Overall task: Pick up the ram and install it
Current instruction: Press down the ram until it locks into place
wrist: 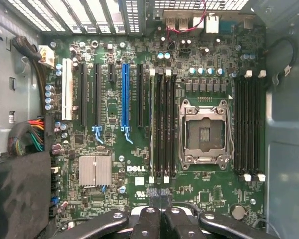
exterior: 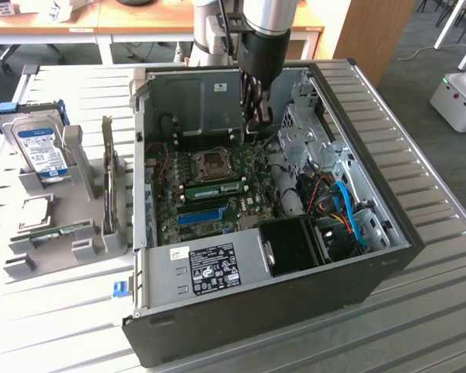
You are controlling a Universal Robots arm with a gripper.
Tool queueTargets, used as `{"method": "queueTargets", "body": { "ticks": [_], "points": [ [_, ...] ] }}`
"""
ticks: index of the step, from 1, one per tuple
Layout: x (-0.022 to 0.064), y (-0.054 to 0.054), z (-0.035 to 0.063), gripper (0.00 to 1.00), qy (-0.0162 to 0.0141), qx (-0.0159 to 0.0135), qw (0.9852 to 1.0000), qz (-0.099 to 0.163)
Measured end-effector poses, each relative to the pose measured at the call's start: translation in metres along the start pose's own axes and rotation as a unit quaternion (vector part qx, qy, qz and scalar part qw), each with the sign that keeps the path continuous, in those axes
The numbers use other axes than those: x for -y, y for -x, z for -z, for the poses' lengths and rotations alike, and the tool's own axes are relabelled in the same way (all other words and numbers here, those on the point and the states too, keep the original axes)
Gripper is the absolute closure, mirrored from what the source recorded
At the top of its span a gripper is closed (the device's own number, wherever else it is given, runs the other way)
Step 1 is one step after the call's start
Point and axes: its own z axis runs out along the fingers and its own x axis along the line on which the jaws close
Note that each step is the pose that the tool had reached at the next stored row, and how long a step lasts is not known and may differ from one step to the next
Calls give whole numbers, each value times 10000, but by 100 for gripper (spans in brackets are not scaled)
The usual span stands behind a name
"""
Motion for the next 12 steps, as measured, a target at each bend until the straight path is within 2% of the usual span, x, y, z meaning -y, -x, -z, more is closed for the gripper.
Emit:
{"method": "queueTargets", "body": {
  "ticks": [12],
  "points": [
    [3,-4,-216,89,-3,1,10000,-6]
  ]
}}
